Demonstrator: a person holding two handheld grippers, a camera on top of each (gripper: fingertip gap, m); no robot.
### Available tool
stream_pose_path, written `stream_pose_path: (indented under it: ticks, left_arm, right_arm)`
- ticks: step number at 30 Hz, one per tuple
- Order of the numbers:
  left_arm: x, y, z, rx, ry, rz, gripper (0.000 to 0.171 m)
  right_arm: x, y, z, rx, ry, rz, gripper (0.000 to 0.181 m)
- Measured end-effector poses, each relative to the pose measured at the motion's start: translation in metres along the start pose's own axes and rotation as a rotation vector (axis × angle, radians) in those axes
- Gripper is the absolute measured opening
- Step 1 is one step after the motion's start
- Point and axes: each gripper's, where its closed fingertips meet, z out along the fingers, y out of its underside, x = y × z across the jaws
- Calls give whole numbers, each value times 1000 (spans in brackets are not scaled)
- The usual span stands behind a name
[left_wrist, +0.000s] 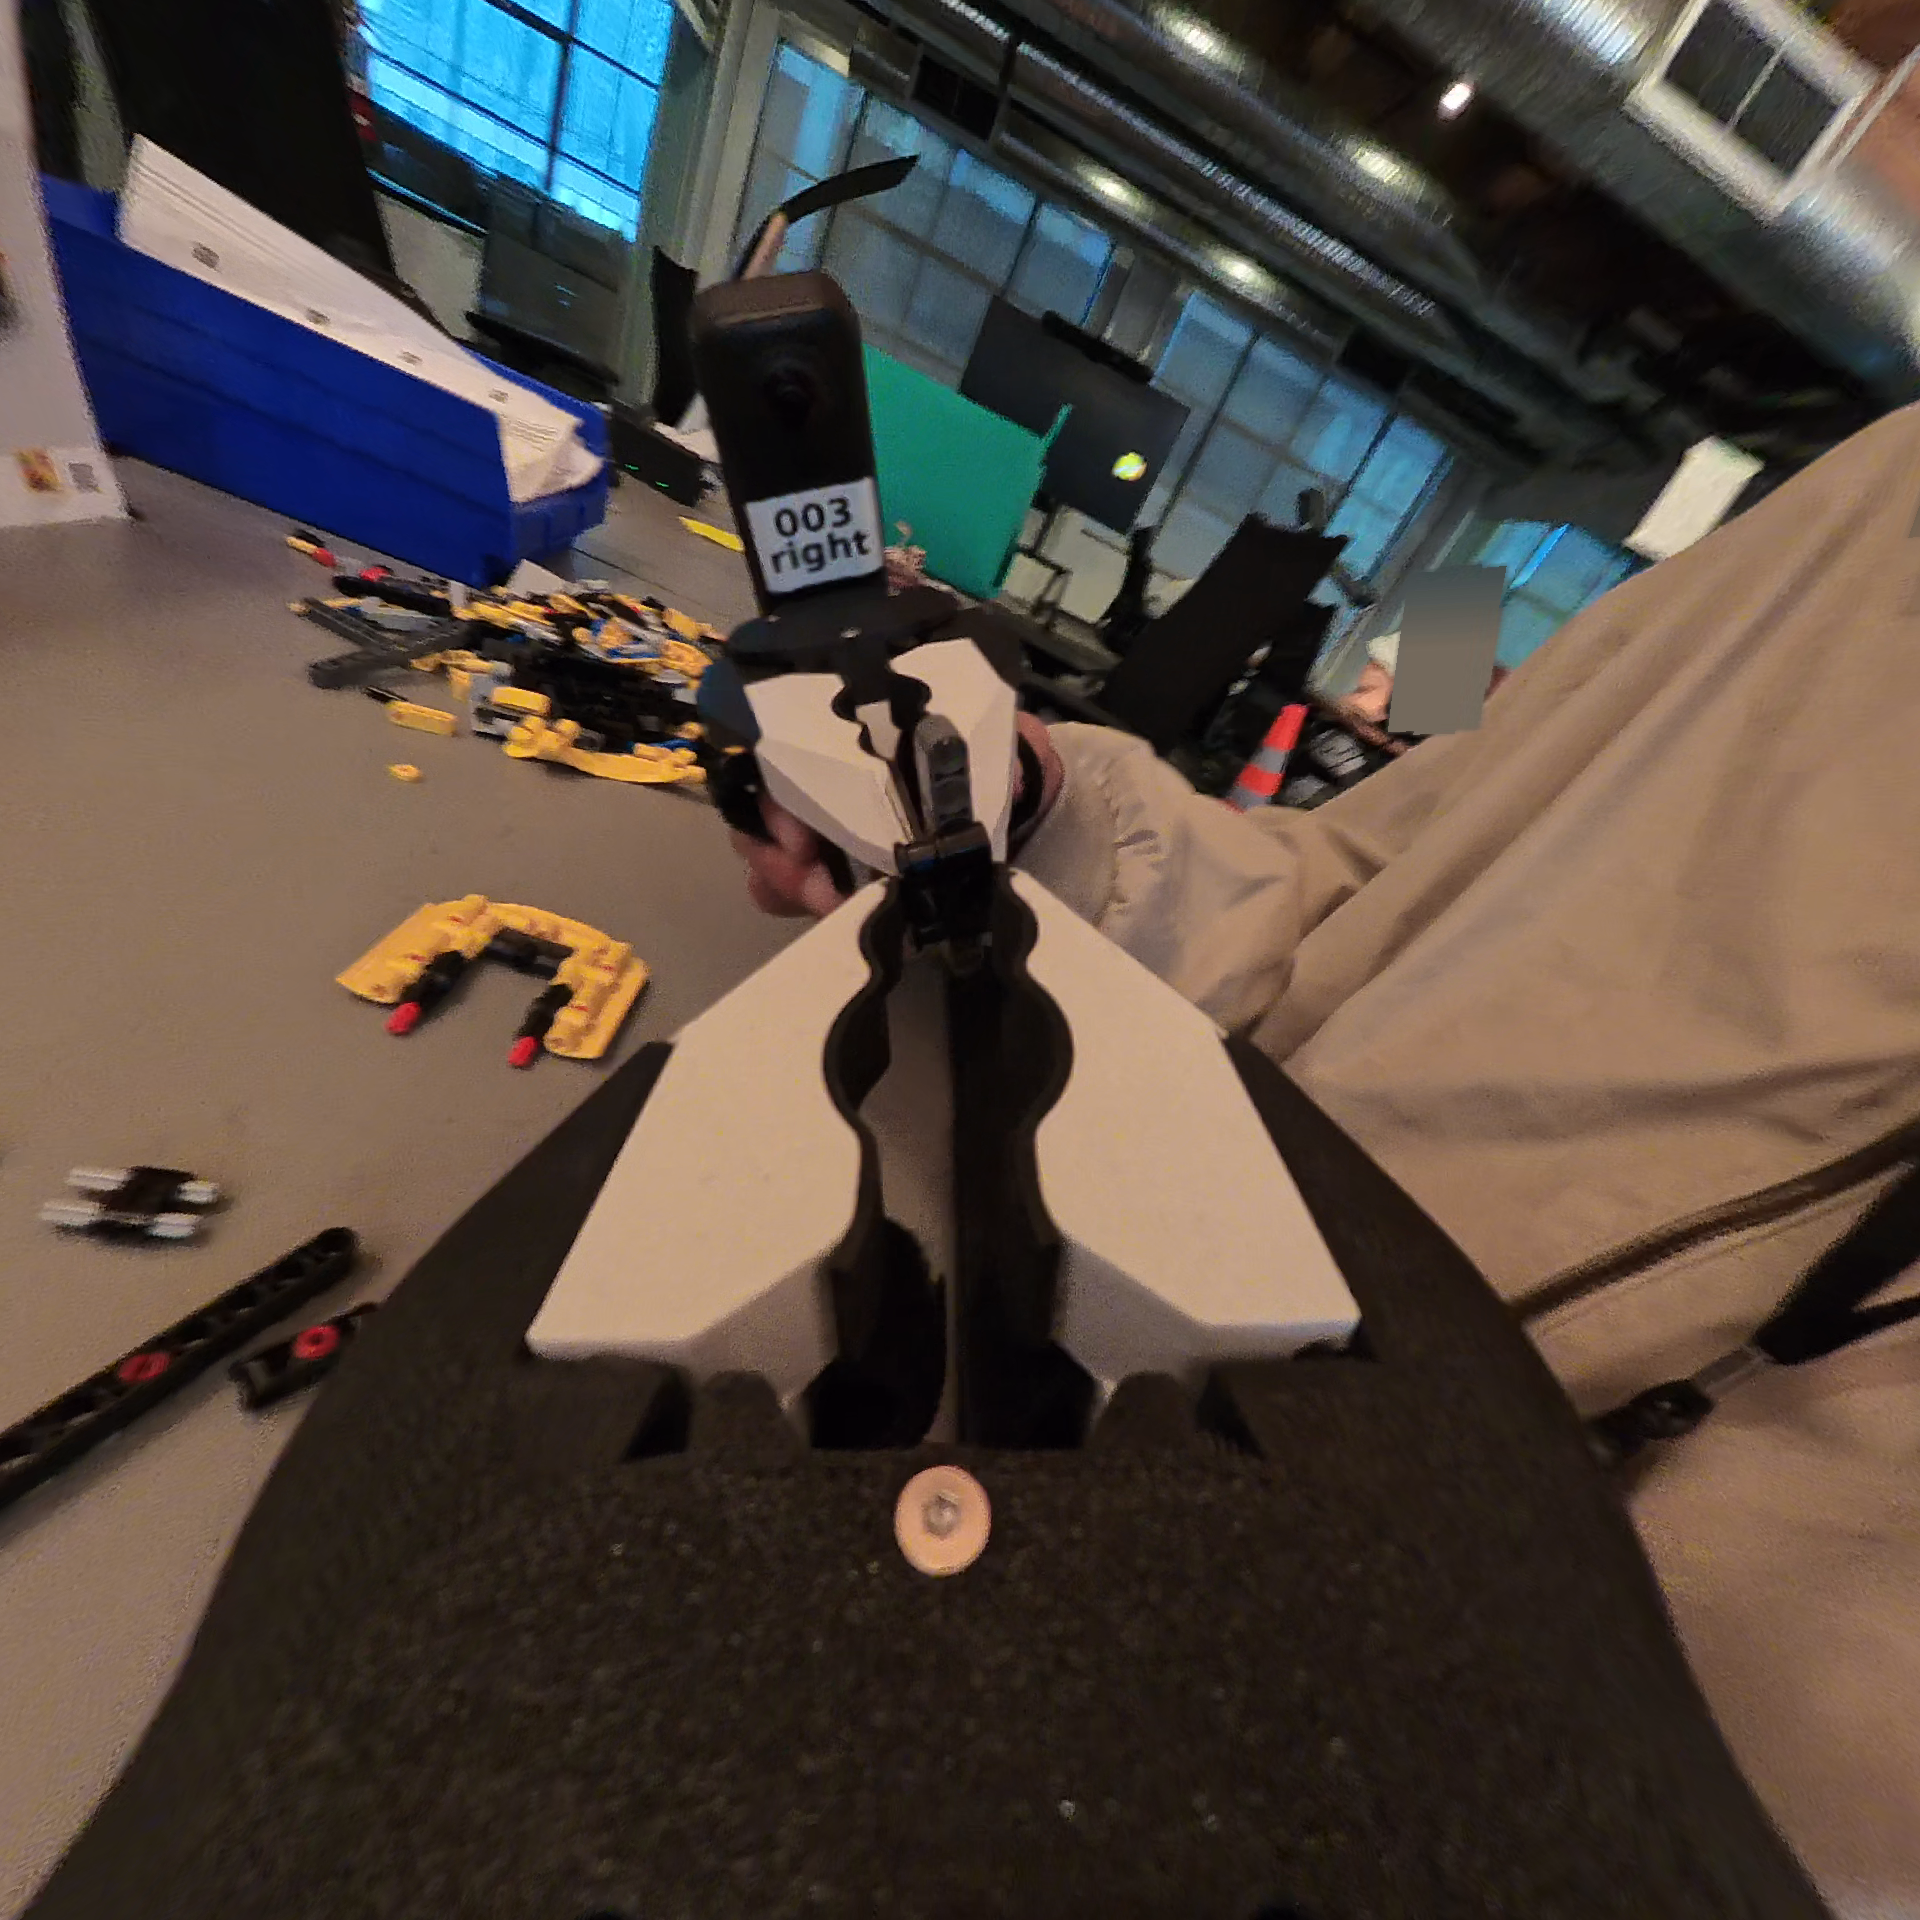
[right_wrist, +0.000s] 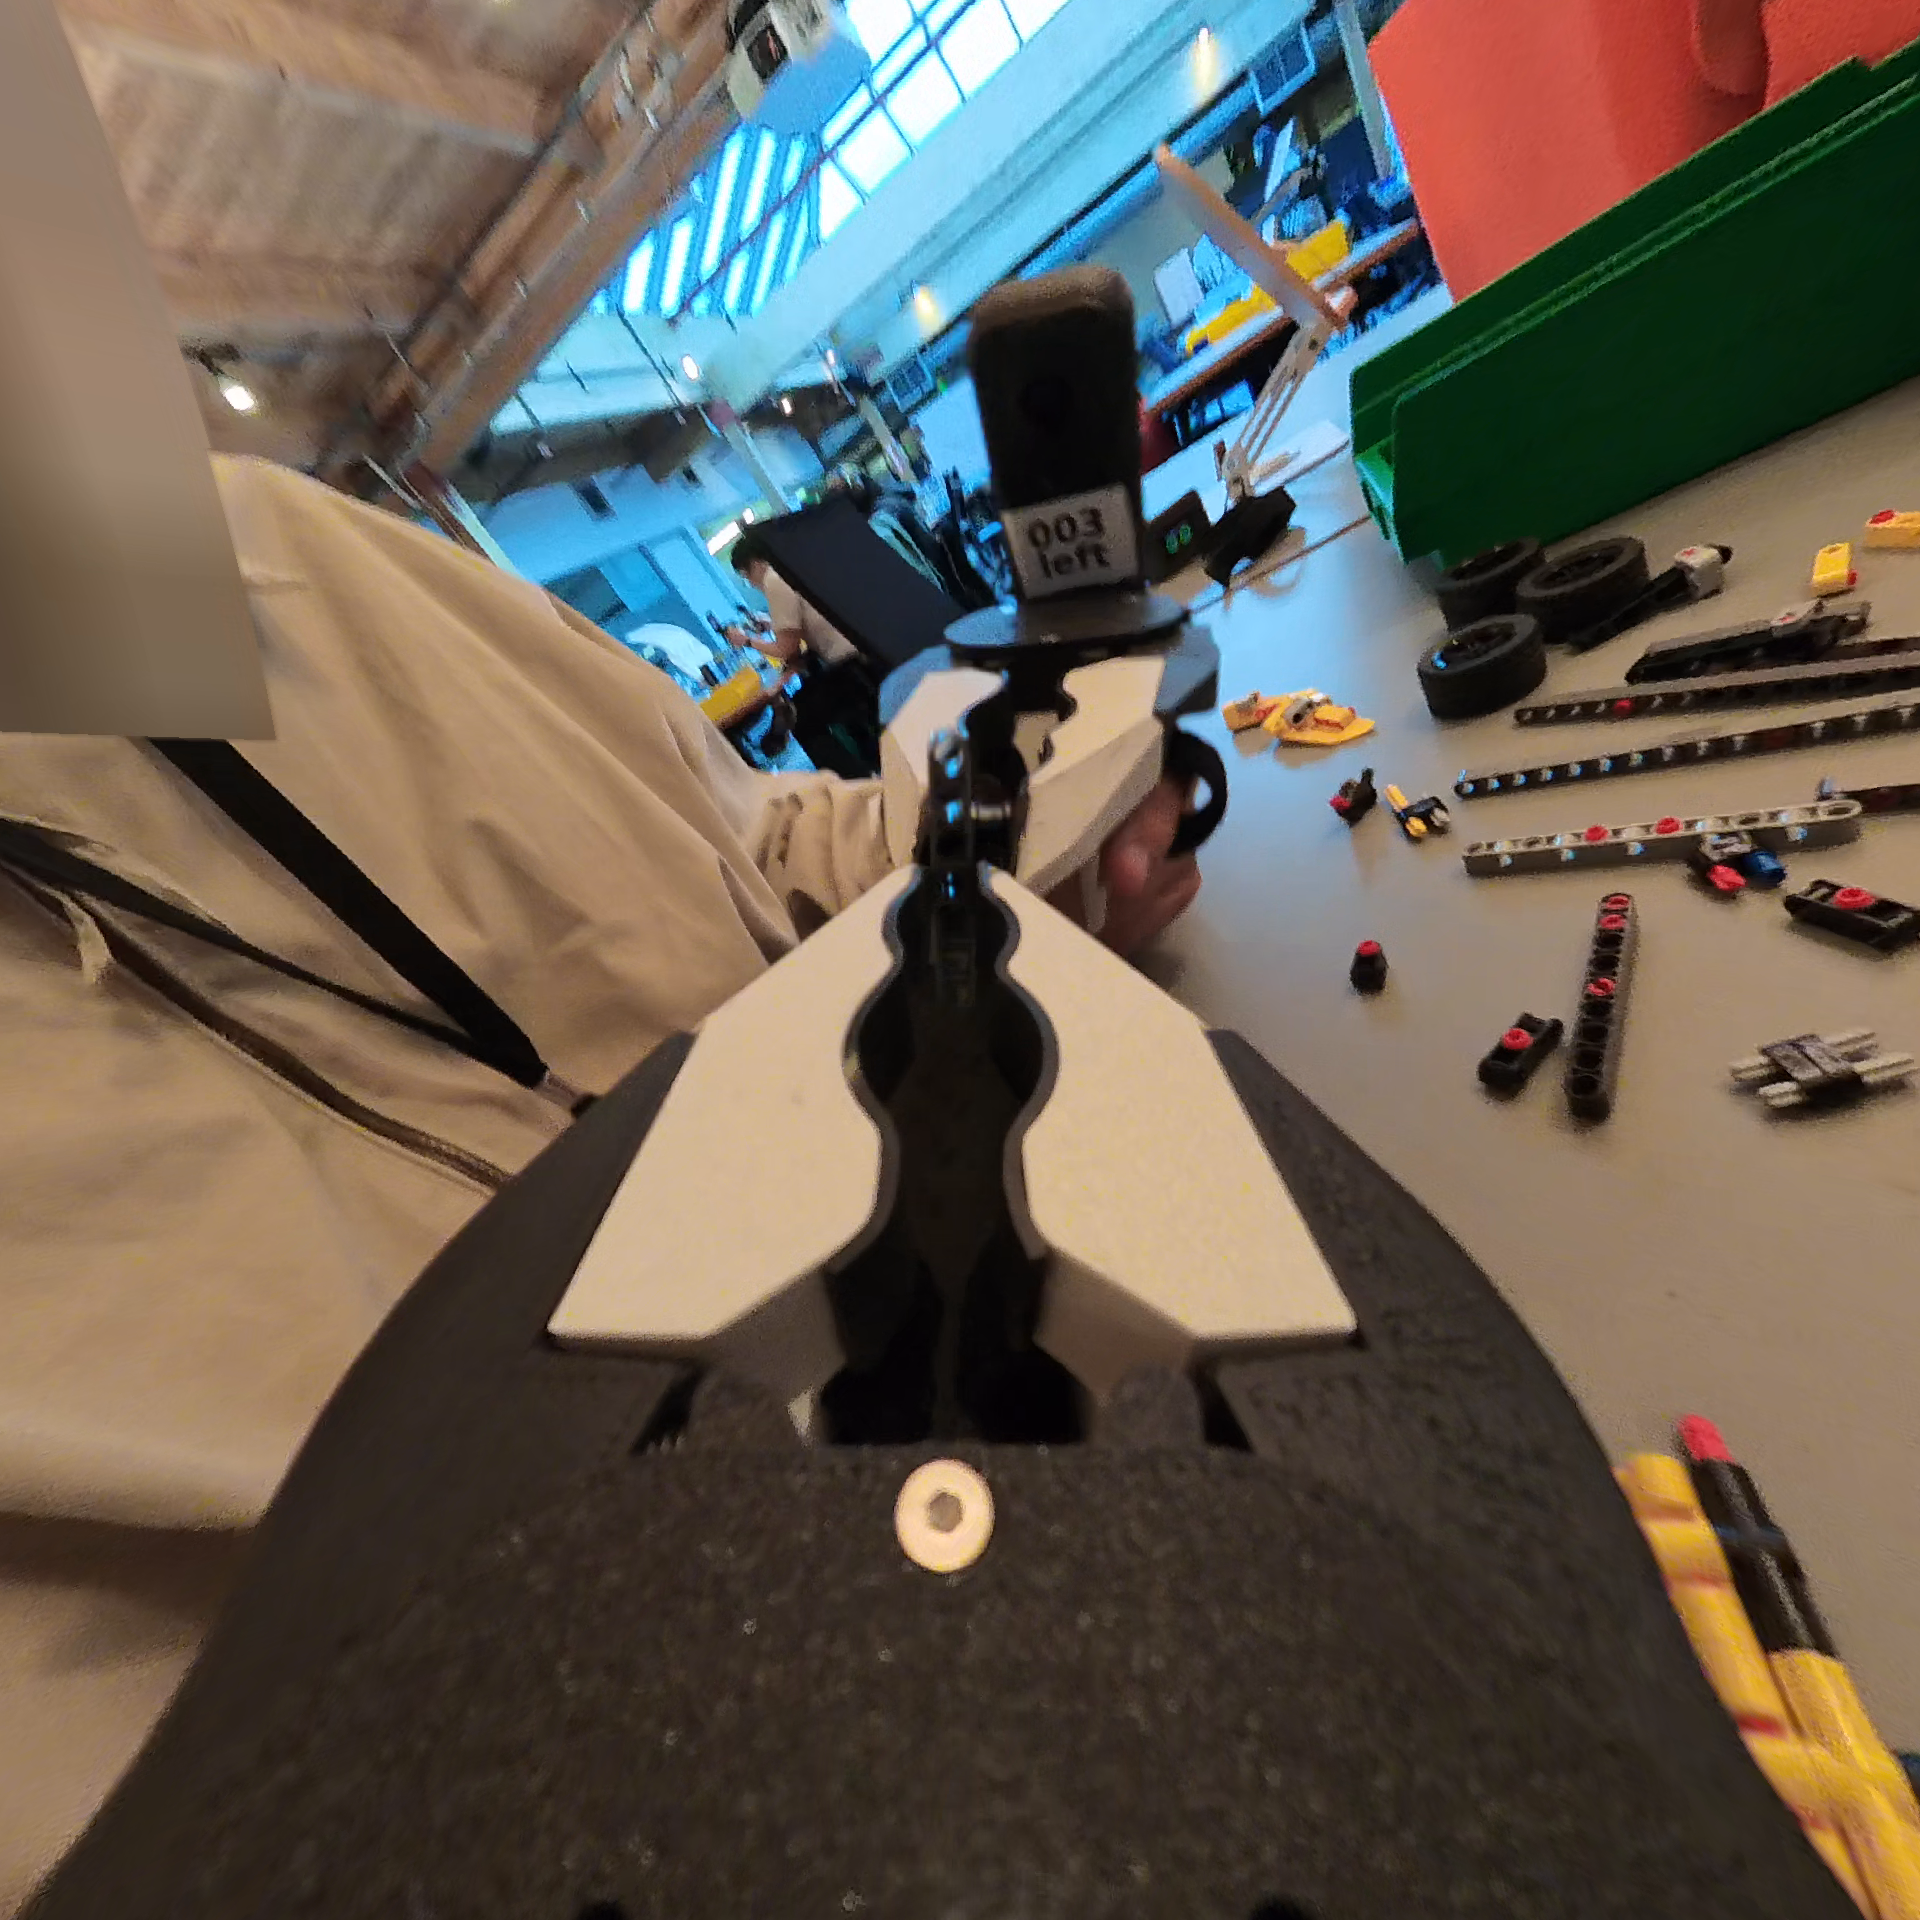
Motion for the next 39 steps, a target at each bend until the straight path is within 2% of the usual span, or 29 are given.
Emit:
stream_pose_path:
  ticks: [1, 3, 8, 12, 18, 23, 24, 28, 30, 34, 39]
  left_arm:
    - [0, 1, 0, -3, 10, -21, 16]
    - [3, 1, 1, 0, 22, -16, 16]
    - [-1, -1, 0, 15, 1, -24, 16]
    - [-3, -13, -7, 79, -25, -22, 15]
    - [-3, -11, -7, 70, -42, -23, 16]
    - [-10, -13, -8, 101, -15, -128, 16]
    - [-12, -10, -7, 84, -32, -108, 16]
    - [-14, -4, -5, 1, -198, 209, 16]
    - [-20, -1, -6, -35, -283, 323, 17]
    - [-28, 2, -5, -107, -433, 543, 17]
    - [-41, 5, -7, -172, -553, 652, 17]
  right_arm:
    - [-2, -6, 1, 45, -4, 1, 14]
    - [-2, -8, 4, 78, -7, 7, 8]
    - [2, -11, 4, 109, 12, 38, 7]
    - [3, -14, 1, 115, 0, 89, 7]
    - [4, -9, -3, 67, 6, 66, 6]
    - [11, -11, -2, 79, 52, 51, 7]
    - [13, -10, -3, 68, 68, 31, 7]
    - [16, -6, -6, 72, 96, -2, 11]
    - [18, -7, -8, 102, 85, 43, 18]
    - [25, -8, -11, 124, 88, 132, 13]
    - [38, -5, -14, 118, 172, 135, 9]
